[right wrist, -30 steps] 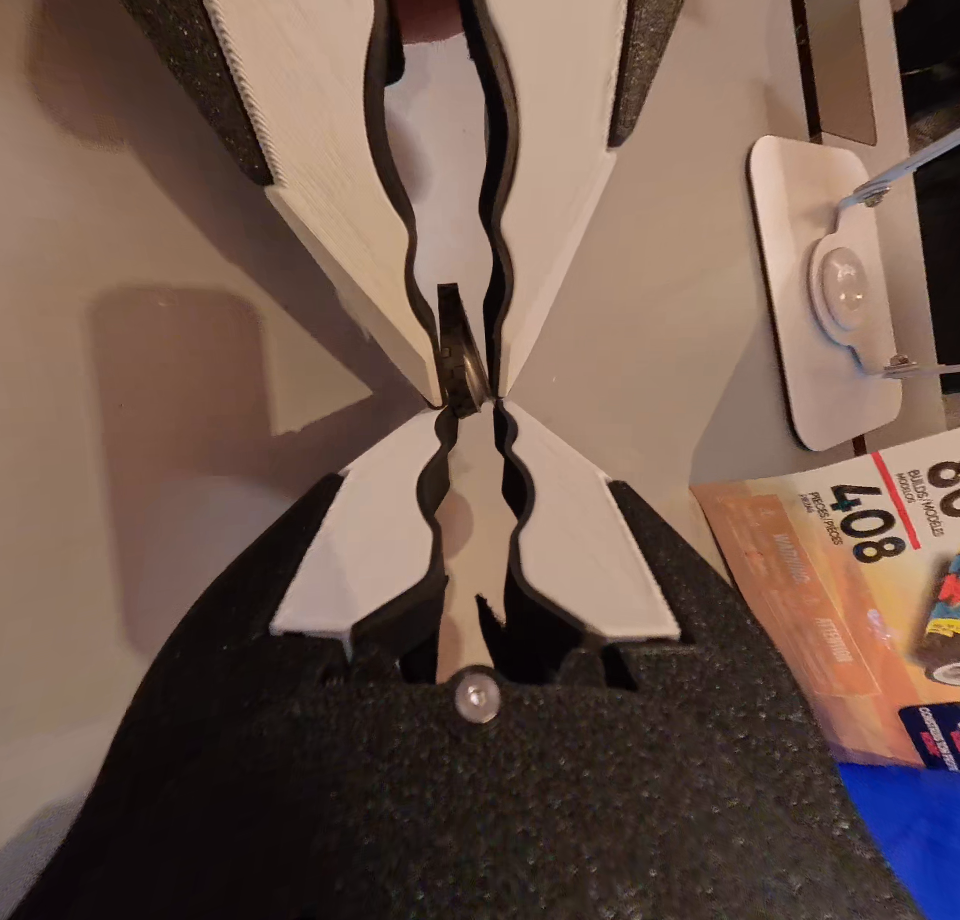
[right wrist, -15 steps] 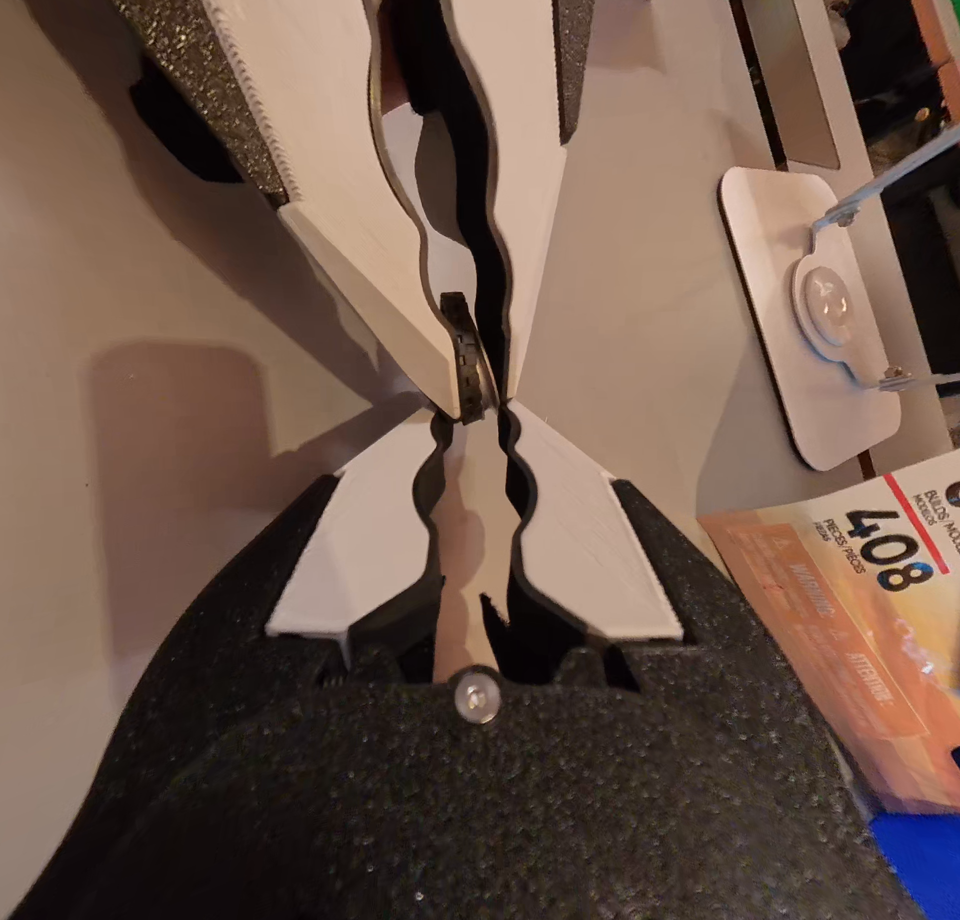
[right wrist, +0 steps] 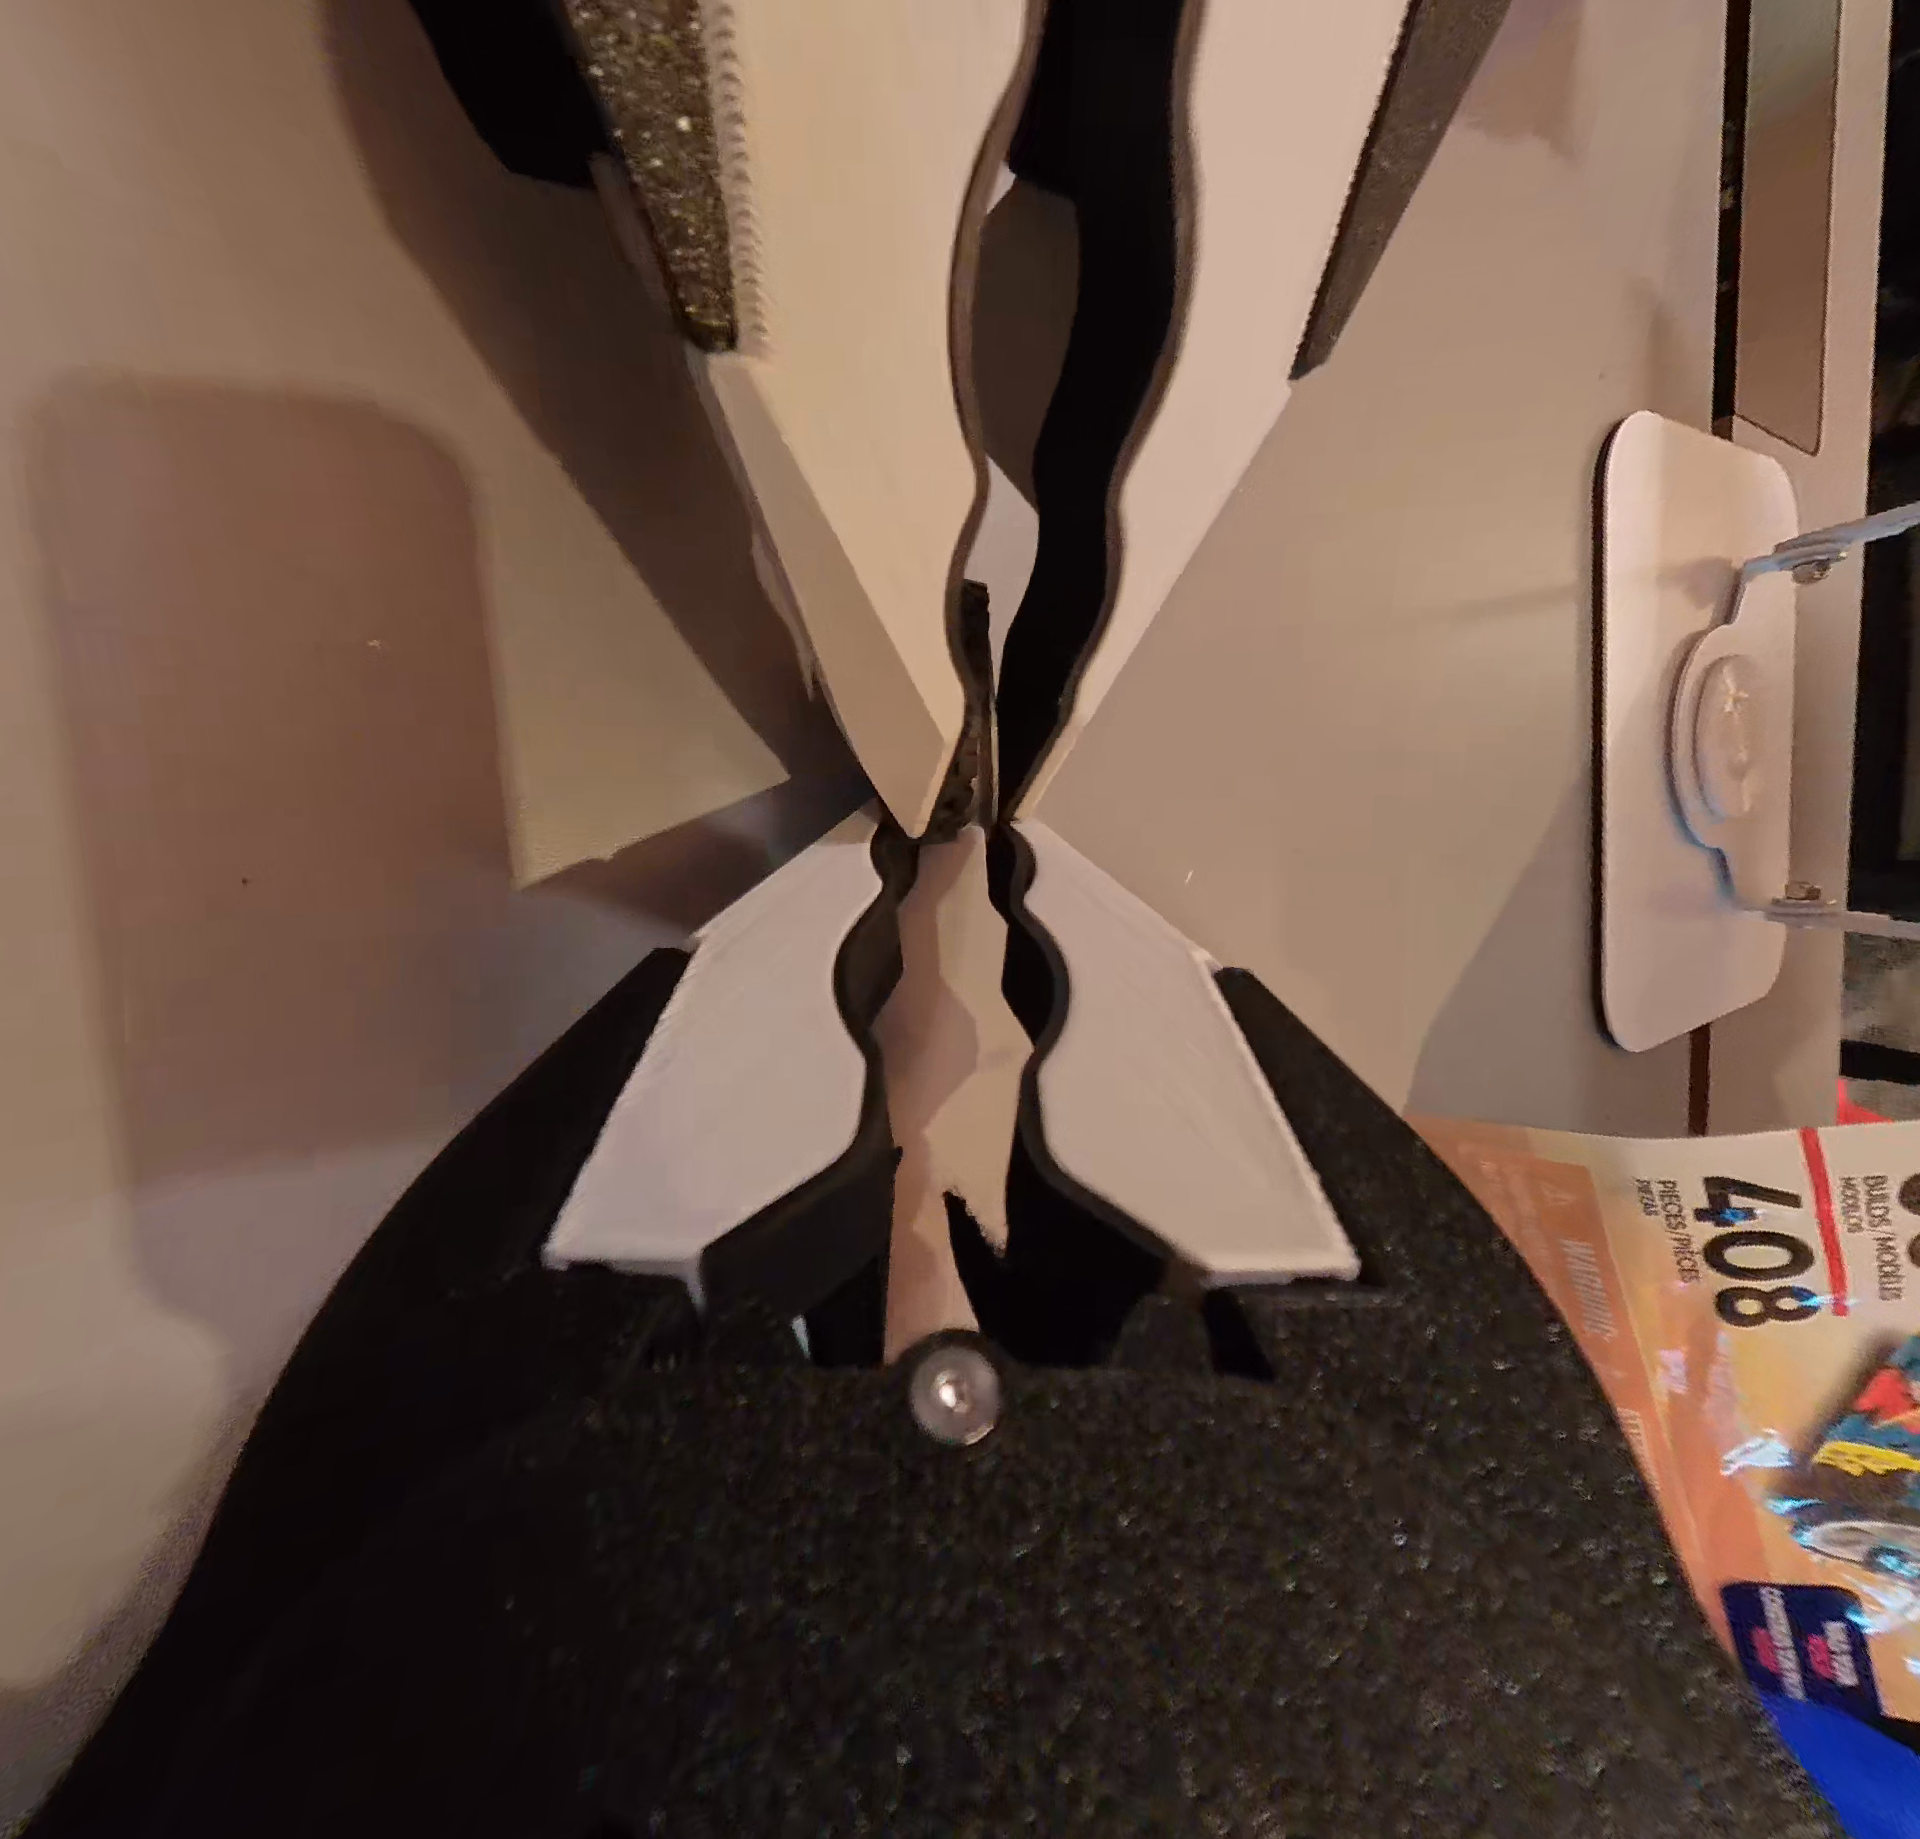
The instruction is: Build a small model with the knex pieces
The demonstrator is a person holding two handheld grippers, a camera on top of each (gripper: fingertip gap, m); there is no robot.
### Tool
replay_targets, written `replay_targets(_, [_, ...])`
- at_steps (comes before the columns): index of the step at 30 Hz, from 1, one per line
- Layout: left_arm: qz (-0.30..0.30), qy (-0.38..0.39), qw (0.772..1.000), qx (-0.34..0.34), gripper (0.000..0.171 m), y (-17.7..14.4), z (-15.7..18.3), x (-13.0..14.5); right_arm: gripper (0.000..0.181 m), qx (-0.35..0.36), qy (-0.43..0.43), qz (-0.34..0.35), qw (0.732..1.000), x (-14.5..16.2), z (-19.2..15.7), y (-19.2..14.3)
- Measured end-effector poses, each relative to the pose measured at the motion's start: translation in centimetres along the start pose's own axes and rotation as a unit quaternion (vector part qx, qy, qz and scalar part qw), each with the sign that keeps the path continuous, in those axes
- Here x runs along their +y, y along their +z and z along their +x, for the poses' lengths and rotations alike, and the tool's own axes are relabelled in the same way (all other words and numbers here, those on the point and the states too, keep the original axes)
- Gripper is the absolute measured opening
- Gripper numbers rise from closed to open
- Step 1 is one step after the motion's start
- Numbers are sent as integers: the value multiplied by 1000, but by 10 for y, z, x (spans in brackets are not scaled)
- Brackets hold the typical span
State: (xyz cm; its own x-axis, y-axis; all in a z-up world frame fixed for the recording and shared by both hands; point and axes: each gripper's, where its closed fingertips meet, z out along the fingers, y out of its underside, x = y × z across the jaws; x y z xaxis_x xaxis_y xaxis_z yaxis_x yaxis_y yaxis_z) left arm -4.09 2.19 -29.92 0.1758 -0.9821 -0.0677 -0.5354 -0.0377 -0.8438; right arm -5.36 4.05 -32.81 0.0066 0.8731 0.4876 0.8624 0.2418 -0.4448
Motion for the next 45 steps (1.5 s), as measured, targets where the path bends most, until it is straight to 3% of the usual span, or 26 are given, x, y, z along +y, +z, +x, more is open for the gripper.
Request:
replay_targets(7, [-1,-67,997,32,7,0,-2,-2,10,-14,-9,-9,1000,0,-1,1])
replay_targets(11, [5,-93,995,23,7,3,-11,-4,14,-34,62,14,997,3,4,2])
replay_targets(14, [16,-125,992,3,7,4,-26,-6,29,-7,99,13,995,4,14,2])
replay_targets(17, [25,-148,989,-14,8,4,-34,-8,29,11,132,8,991,5,21,3])
replay_targets(23, [24,-127,991,-32,9,3,-33,-10,18,-32,192,32,980,7,20,2])
replay_targets(27, [14,-109,993,-48,9,4,-33,-7,20,-50,247,75,965,2,26,-5])
replay_targets(29, [18,-120,992,-46,9,3,-34,-8,26,-47,251,81,964,3,28,-6])
replay_targets(31, [14,-123,991,-49,9,4,-35,-6,14,-43,238,72,968,3,25,-4])
replay_targets(45, [-29,-79,996,-8,11,4,-32,1,6,-35,182,54,981,4,19,0])
